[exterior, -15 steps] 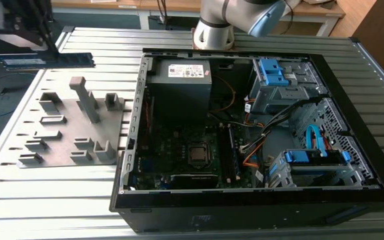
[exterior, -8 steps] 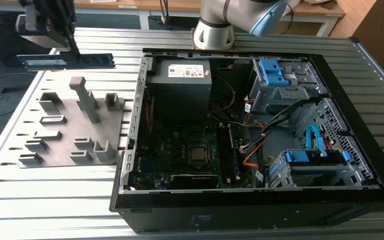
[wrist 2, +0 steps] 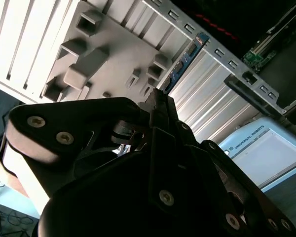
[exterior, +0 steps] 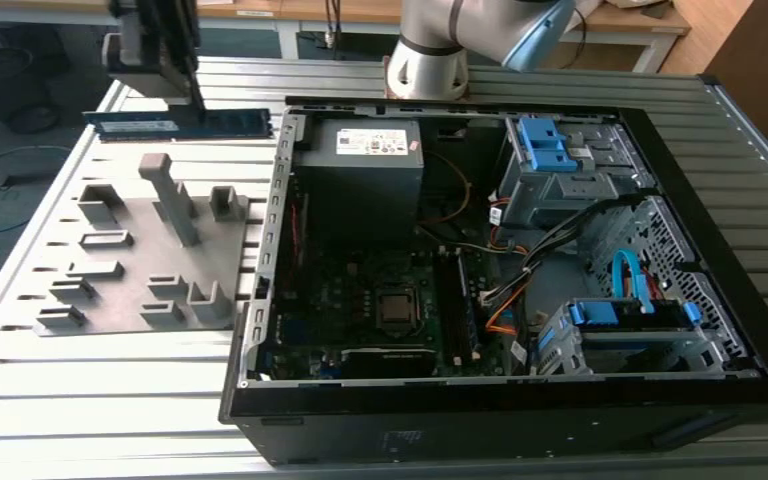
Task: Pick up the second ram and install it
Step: 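Pick up the second ram and move it above second insertion slot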
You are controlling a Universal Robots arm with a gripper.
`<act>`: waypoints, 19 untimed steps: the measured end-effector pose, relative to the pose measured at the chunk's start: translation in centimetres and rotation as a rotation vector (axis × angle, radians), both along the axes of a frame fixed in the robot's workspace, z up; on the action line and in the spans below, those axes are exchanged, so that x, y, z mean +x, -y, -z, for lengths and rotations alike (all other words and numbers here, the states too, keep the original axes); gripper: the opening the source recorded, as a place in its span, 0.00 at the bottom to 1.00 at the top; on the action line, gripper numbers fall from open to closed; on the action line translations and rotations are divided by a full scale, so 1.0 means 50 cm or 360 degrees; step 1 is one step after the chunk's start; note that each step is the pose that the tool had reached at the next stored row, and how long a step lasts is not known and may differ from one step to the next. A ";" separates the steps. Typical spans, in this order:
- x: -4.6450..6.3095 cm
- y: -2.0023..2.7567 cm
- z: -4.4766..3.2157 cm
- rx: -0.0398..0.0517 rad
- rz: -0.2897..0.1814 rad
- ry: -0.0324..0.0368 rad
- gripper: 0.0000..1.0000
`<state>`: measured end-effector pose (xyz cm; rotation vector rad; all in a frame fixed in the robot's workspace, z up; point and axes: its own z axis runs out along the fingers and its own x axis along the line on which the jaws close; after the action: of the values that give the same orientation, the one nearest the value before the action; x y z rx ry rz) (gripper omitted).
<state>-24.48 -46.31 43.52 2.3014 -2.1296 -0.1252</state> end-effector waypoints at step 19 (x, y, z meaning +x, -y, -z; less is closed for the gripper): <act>0.148 -0.0002 0.002 0.0000 0.0000 -0.0010 0.13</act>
<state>-17.10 -46.30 43.44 2.2977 -2.1266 -0.1324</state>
